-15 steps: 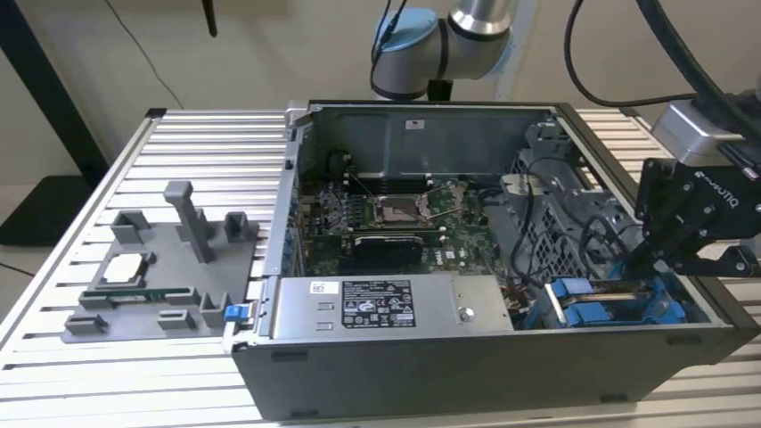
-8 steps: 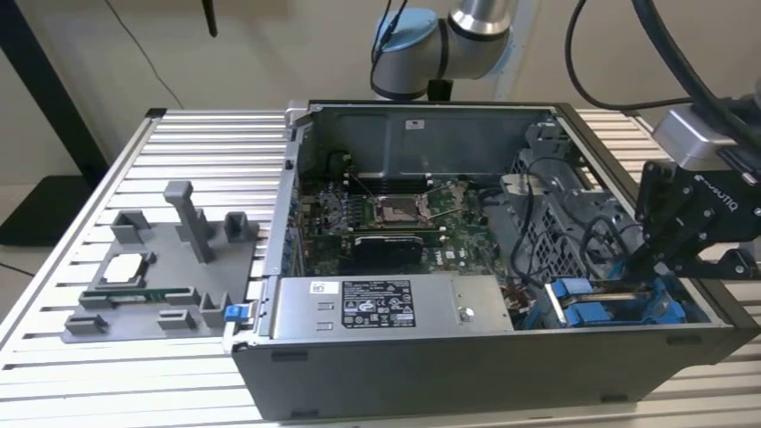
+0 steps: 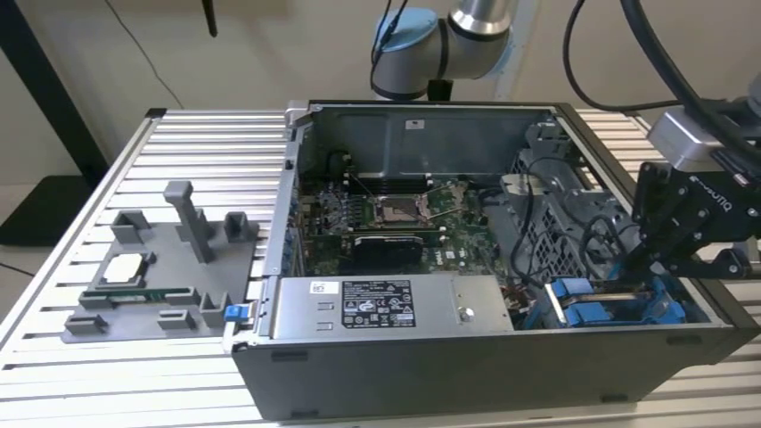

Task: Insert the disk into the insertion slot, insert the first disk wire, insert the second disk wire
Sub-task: 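Insert the first disk wire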

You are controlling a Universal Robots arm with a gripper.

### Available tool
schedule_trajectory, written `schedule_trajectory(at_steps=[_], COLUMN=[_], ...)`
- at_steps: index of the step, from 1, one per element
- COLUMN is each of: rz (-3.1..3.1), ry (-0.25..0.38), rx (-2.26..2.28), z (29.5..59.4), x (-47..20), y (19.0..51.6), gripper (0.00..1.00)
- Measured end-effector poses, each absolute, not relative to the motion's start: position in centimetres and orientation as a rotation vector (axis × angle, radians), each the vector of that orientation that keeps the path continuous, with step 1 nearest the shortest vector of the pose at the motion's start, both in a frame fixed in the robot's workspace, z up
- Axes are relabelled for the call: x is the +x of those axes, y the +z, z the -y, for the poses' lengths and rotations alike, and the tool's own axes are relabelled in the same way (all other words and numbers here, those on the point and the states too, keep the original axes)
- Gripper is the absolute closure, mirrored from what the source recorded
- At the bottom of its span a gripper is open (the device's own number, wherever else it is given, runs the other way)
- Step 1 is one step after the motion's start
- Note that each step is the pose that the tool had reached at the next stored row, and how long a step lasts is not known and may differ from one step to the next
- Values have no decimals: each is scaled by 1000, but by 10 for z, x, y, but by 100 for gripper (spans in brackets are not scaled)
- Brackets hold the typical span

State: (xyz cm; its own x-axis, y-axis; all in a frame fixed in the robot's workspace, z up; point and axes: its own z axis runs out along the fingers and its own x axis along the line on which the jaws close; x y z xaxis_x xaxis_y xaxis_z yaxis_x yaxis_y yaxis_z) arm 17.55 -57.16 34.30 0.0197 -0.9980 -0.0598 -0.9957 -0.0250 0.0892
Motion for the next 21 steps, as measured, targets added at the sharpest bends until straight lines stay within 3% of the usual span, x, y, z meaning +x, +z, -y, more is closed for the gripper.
schedule_trajectory(at_steps=[21], rz=[2223], ry=[-162], rx=[2184], z=[572], x=[176], y=[334], gripper=[100])
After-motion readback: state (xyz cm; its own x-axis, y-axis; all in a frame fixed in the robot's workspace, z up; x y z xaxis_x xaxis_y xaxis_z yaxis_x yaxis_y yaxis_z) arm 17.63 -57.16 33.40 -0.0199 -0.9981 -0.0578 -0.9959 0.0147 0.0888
